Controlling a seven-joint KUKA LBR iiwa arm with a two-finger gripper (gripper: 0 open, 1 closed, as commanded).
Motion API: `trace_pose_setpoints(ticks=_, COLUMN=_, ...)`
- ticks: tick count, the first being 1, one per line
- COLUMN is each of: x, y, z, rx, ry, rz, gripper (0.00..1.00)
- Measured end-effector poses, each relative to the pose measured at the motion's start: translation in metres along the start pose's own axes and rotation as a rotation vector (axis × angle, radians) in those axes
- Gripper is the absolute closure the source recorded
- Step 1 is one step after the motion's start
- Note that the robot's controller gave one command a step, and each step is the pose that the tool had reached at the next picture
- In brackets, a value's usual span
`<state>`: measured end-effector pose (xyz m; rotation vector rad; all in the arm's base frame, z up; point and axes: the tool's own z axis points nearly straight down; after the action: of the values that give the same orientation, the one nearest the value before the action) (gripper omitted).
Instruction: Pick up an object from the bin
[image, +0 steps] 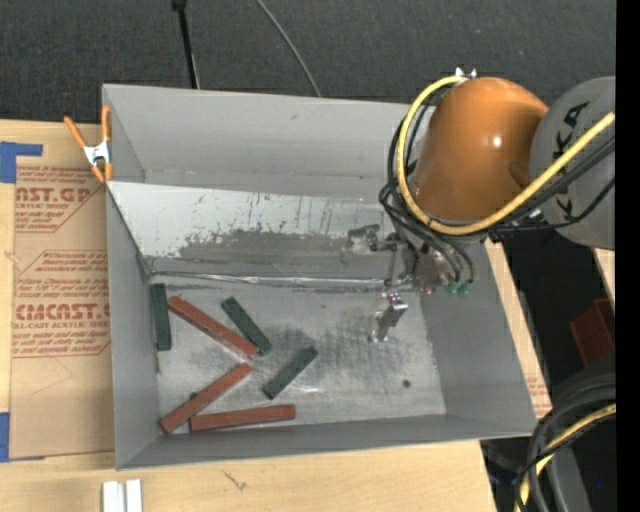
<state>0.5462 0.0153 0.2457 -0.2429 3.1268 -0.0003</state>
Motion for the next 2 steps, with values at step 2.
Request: trace_pose_setpoints(ticks=2, x=0.031, y=0.034, z=0.06, rx=0.0, ry=0.0, rz=-0.065, gripper=0.0)
